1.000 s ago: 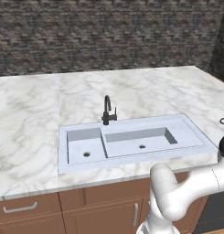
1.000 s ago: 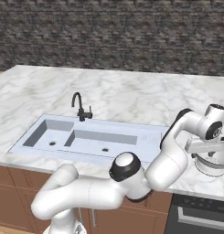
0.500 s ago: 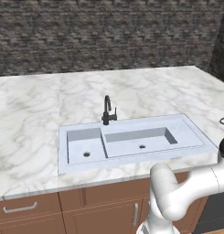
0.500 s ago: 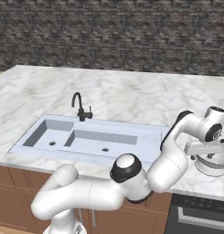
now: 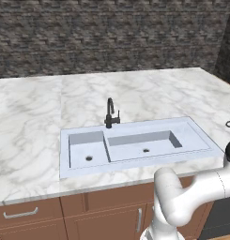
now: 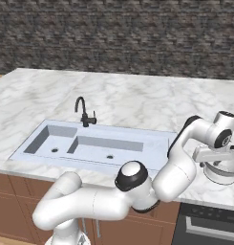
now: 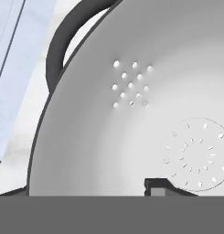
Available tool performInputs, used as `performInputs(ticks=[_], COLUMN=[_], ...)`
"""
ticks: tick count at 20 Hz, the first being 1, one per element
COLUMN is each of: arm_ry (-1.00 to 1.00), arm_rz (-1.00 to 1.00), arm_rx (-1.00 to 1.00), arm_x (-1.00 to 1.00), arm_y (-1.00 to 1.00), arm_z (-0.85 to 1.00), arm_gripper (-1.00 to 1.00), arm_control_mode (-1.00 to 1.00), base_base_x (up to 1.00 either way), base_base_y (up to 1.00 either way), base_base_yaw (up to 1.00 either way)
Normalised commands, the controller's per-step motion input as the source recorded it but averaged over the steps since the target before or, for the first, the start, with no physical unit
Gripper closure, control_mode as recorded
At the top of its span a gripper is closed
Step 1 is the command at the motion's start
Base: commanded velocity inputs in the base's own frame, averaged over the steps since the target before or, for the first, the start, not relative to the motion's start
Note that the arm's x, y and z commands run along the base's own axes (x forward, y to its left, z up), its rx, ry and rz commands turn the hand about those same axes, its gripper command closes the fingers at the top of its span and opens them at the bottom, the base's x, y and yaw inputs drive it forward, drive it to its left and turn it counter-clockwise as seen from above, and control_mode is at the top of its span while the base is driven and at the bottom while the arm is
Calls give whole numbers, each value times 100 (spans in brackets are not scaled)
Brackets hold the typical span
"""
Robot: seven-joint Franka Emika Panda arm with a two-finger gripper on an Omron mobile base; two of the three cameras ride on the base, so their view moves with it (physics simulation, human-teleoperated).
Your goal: Place the glass cup in the left basin and the colander in the right basin of the sink.
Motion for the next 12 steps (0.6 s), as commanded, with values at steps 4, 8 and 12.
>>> performInputs(ticks=[4, 8, 12], arm_ry=[0, 0, -1], arm_rz=[0, 0, 0], arm_rx=[0, 0, 0], arm_x=[0, 0, -1], arm_y=[0, 0, 0], arm_z=[0, 0, 5], arm_gripper=[100, 100, 100], arm_control_mode=[-100, -100, -100], base_base_x=[0, 0, 0], base_base_y=[0, 0, 0], base_base_yaw=[0, 0, 0])
